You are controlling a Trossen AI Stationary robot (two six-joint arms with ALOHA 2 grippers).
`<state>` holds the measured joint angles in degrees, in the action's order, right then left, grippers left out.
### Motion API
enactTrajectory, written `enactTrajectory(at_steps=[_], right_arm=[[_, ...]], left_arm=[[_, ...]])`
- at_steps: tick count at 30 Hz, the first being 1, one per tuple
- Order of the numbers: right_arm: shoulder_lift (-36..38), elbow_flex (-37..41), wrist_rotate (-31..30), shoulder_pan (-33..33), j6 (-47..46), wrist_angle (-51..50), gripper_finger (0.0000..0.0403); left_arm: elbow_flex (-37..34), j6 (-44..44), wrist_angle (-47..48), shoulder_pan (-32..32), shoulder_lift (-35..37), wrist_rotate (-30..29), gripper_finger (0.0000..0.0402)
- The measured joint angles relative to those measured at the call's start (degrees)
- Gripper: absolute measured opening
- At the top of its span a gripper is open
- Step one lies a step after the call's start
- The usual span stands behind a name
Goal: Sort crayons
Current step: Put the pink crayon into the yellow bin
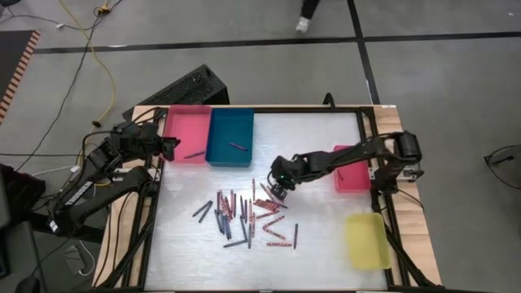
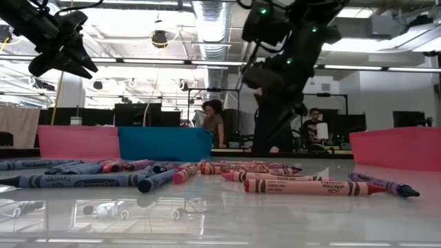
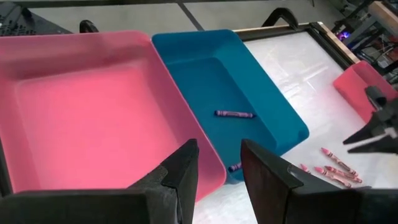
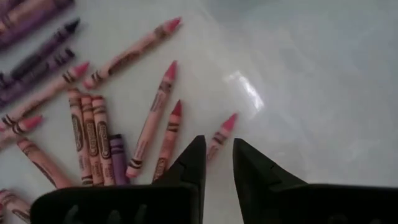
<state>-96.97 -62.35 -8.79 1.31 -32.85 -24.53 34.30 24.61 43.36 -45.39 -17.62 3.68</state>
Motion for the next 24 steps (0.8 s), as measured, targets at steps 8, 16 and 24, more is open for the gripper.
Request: enactTrajectory(at_steps=[8, 16, 24], right_arm=[[-5.7, -3.38, 0.01, 0.55, -1.3, -5.07, 0.0131], [-6.47, -3.45, -0.04, 0.56, -2.84, -4.91, 0.0172], [-6.42, -2.75, -0.38, 0.55, -5.64, -7.64, 0.0159]], left_arm=[[0.0, -0.12, 1.52, -0.02, 0.0, 0.1, 0.011], [0.0, -0.14, 1.8, -0.02, 0.0, 0.04, 0.011], [0.0, -0.16, 1.83, 0.0, -0.01, 0.02, 0.011]])
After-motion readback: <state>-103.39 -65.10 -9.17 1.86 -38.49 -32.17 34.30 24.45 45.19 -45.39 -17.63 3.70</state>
